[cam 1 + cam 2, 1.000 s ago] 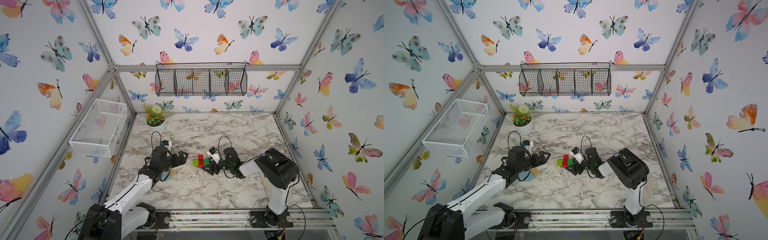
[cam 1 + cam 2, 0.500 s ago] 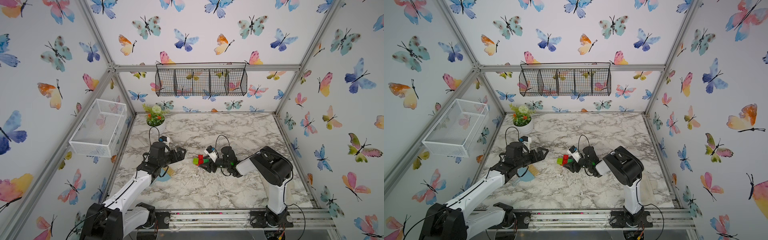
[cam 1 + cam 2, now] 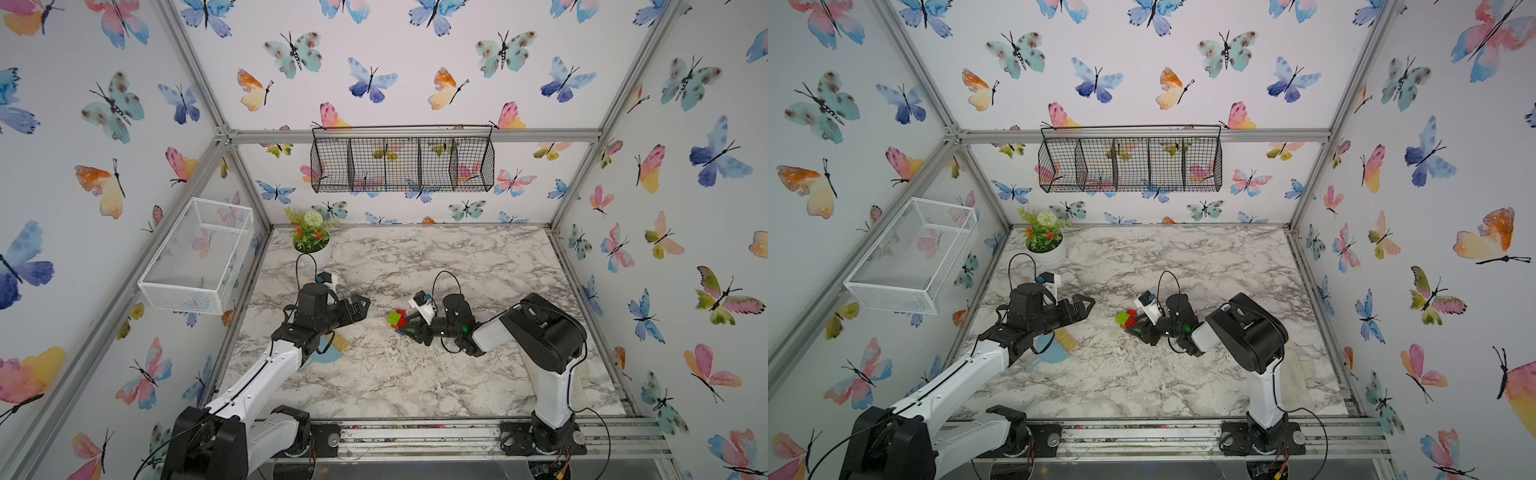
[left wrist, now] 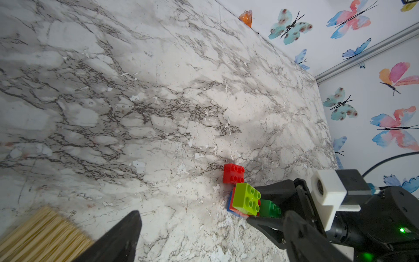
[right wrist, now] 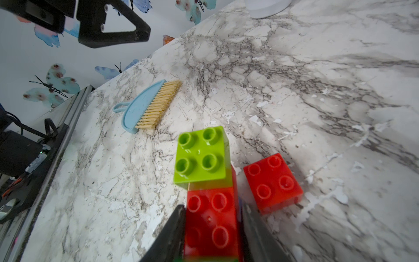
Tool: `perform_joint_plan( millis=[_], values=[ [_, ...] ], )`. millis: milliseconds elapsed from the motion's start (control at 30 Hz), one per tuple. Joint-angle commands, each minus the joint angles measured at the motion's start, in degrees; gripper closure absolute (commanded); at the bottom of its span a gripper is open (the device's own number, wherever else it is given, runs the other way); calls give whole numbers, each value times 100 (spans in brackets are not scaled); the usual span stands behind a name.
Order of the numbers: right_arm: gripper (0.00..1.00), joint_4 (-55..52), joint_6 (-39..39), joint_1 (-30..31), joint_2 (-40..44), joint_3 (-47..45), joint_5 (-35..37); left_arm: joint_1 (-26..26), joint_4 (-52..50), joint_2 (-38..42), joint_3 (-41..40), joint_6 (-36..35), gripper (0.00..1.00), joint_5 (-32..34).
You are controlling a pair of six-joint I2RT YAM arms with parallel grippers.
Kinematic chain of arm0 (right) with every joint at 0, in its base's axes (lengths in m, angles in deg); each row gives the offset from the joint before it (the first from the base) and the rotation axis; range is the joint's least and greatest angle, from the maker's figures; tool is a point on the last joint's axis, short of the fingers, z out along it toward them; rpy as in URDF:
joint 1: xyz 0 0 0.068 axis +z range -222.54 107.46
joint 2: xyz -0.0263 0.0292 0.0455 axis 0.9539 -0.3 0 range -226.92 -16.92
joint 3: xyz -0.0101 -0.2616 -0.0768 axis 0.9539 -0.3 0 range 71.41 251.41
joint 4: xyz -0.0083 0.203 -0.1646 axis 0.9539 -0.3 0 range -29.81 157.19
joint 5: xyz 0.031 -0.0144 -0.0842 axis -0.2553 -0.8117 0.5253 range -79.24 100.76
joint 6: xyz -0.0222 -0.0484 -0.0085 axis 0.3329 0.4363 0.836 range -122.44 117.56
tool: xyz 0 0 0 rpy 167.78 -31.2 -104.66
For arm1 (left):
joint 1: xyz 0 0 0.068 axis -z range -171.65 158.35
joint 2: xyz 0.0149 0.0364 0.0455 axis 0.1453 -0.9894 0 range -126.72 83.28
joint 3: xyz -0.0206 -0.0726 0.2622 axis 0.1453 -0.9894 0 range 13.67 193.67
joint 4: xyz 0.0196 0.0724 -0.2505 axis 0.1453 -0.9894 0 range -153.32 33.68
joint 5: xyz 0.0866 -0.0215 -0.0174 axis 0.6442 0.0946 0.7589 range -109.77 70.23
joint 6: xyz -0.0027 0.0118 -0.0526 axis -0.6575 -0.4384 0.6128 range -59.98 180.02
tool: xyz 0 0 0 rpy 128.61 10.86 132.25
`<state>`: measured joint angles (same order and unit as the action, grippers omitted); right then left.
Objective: Assemble the letter v with lego
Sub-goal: Adjust the lego brick at the center of the board.
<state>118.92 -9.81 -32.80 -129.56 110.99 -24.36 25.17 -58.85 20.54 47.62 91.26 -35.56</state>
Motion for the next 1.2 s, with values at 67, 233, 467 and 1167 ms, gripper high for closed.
perform_joint_plan(
  millis=[67, 233, 467, 1167],
  values=[
    [63, -107, -327, 33, 222, -90, -161, -73, -24, 108, -106, -74, 2, -100],
    [65, -204, -951, 34, 436, -145, -533, -105, -29, 182, -161, -76, 2, -134],
    [65, 234, -1965, 90, 483, -680, -1263, -135, 45, 251, -331, -33, 2, -187],
    [37, -1997, -1942, 103, -173, 295, -1295, -170, 138, 333, -530, -18, 2, -305]
  ],
)
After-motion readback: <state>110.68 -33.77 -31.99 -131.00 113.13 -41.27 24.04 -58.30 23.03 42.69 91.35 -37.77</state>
